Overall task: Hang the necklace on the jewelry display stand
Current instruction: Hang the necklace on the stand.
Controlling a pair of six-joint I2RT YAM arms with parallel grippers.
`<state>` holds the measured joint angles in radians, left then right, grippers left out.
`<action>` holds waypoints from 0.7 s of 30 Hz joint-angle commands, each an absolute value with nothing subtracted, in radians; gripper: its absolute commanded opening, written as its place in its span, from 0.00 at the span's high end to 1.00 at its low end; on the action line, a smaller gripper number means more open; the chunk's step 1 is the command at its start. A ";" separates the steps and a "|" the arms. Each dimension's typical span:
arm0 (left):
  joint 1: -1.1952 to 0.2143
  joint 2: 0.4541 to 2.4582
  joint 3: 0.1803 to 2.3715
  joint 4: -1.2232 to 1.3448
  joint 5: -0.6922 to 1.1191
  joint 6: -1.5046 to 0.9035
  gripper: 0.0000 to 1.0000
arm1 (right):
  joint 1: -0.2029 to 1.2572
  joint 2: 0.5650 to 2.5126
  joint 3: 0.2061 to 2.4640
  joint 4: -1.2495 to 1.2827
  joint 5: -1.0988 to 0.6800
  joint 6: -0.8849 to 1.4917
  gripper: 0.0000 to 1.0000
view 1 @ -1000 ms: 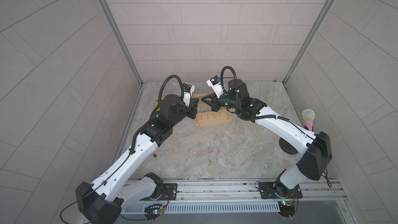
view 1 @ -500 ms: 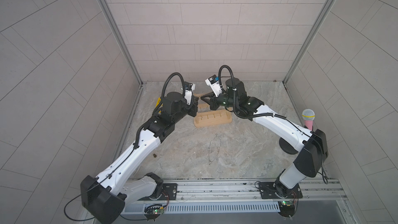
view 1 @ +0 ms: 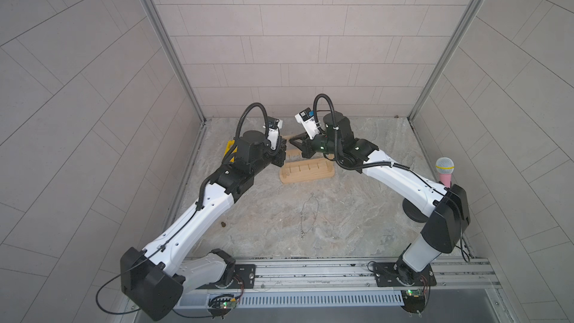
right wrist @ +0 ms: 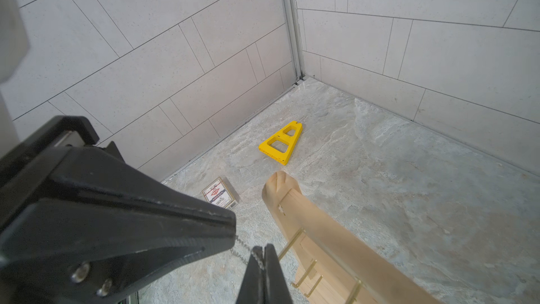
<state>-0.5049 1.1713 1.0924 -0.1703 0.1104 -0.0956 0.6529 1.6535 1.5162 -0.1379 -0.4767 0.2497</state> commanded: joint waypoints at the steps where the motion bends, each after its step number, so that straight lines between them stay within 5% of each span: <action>1: -0.496 1.184 1.127 -0.157 0.103 -0.069 1.00 | 0.657 1.670 1.542 -0.140 -0.460 0.226 1.00; 21: -0.487 1.236 1.144 -0.164 0.078 -0.078 1.00 | 0.655 1.697 1.556 -0.155 -0.421 0.214 0.98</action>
<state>-0.4946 1.2331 1.1118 -0.1711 0.0925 -0.0959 0.6529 1.6905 1.5276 -0.1417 -0.4362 0.2382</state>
